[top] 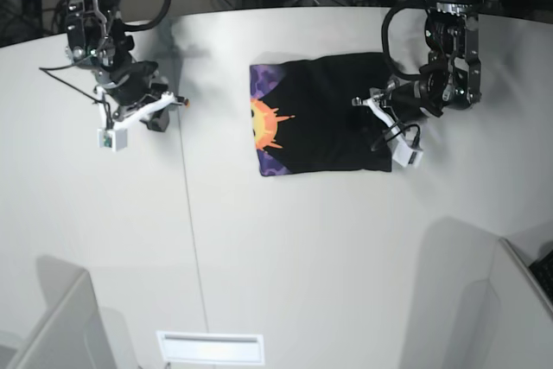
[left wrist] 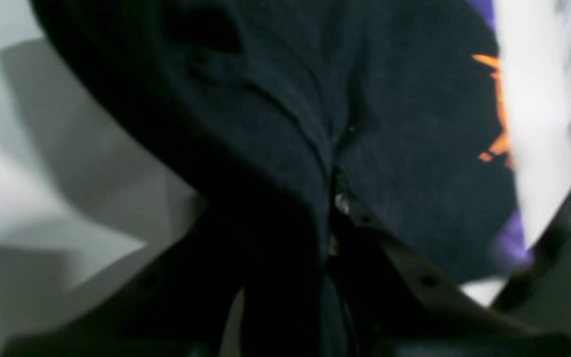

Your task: Fold the T-shirt properly

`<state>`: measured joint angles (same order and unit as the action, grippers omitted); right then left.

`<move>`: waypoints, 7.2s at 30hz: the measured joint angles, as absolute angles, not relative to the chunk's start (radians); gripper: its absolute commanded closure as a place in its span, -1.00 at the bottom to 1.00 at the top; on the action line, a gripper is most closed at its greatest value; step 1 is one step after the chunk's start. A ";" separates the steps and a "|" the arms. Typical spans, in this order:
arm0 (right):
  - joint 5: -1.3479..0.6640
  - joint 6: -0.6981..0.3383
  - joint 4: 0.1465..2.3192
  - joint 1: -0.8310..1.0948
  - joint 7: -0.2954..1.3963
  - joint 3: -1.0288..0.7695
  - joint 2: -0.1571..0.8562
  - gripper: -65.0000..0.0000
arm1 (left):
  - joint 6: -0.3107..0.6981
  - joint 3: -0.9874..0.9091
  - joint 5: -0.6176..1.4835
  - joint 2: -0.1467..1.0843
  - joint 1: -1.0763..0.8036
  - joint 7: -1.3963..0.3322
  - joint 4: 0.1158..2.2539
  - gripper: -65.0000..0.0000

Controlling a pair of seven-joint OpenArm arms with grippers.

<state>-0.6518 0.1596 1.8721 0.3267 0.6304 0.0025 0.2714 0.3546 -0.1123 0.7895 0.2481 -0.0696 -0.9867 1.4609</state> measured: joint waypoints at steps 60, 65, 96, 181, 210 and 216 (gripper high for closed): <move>-0.650 0.158 1.876 0.580 0.635 -0.424 0.084 1.00 | 0.690 1.136 0.131 0.291 0.592 -0.695 1.374 1.00; -0.650 0.158 1.876 0.580 0.635 -0.424 0.084 1.00 | 0.688 1.133 0.128 0.290 0.584 -0.695 1.378 1.00; -0.650 0.158 1.876 0.579 0.635 -0.424 0.084 1.00 | 0.688 1.136 0.125 0.260 0.582 -0.702 1.372 1.00; -0.212 -0.290 1.897 1.034 0.008 -0.508 -0.041 1.00 | 0.696 0.175 -0.150 0.505 -0.800 0.221 1.906 1.00; -0.216 -0.284 0.993 0.691 0.425 -0.024 0.200 1.00 | 0.564 0.415 -0.117 0.372 -0.545 0.233 0.915 1.00; -0.220 -0.282 0.668 0.499 0.310 0.186 0.216 1.00 | 0.555 0.413 -0.122 0.289 -0.436 0.221 0.619 1.00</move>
